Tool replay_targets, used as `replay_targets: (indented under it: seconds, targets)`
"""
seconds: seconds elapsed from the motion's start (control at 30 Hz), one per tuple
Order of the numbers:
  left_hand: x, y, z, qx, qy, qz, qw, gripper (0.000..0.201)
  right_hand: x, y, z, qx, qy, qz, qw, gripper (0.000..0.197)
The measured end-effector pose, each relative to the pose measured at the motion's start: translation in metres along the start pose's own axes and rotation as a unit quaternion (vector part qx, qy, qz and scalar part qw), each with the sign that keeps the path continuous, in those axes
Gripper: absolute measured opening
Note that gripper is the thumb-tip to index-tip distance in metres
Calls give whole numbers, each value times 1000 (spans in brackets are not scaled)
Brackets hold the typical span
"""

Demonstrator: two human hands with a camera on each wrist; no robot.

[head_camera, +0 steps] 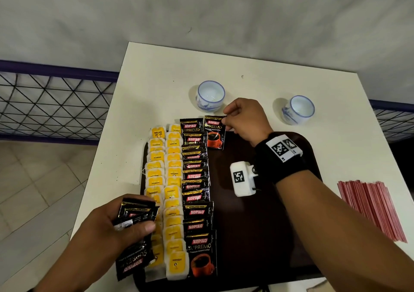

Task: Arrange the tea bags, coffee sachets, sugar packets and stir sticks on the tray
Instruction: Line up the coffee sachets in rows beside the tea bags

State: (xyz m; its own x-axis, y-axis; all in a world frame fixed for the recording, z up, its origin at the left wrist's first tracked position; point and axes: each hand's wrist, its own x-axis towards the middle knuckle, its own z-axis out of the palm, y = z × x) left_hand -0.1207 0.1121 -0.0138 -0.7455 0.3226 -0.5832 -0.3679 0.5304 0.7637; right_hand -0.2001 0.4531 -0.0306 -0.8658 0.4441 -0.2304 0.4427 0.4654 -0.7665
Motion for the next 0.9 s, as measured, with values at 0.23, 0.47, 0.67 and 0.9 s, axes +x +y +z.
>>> replay_targets:
  seconds: [0.23,0.47,0.67,0.9]
  targets:
    - [0,-1,2,2,-3,13,1000,40,2,2,-1,2,18,-16,1000,28]
    - [-2,3,3,-3,-2,3,1000,34,3,4,2,0,15,-19,1000,27]
    - [-2,3,2,-14,-7,12,1000,34,4,6,3,6,21,-13,1000,24]
    - [1,4,3,-35,-10,24,999,32,-1,9,3,11,14,15,1000,17]
